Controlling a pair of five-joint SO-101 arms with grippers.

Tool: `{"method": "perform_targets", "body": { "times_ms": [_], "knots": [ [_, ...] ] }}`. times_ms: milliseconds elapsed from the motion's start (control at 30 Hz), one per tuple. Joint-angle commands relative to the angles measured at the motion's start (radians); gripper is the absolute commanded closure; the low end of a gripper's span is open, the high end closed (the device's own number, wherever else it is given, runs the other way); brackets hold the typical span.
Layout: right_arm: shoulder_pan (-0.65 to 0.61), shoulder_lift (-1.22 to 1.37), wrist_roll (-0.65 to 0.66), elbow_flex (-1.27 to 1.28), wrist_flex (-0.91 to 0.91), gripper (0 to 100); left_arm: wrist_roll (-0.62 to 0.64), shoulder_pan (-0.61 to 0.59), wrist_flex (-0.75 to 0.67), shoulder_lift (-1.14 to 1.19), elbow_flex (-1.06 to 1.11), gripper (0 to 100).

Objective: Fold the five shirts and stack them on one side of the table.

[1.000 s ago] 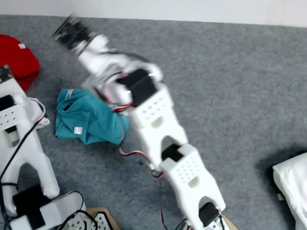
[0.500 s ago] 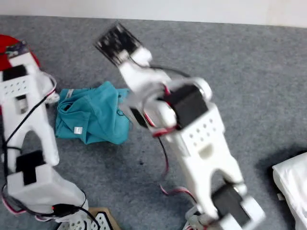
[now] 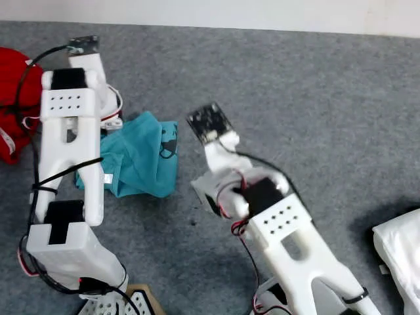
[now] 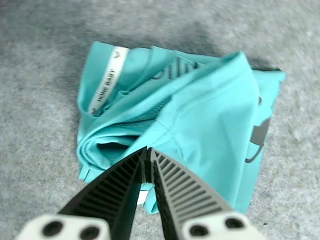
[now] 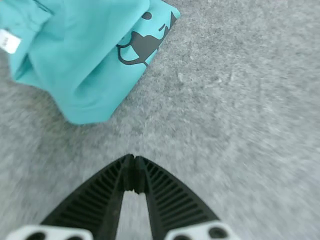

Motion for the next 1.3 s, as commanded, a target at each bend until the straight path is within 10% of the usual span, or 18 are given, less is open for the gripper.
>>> {"method": "perform_targets", "body": {
  "times_ms": [0,300,1267],
  "knots": [
    [-0.019,-0.038,-0.011,0.148,-0.206,99.2,-0.02,0.059,-0.04,-0.005,-0.001,99],
    [-0.022,-0.048,-0.008,0.211,-0.272,99.2,-0.035,0.097,-0.236,-0.007,0.196,99],
    [-0.024,-0.039,-0.009,0.213,-0.272,99.2,-0.213,-0.045,-0.199,-0.007,0.213,89]
  ]
}}
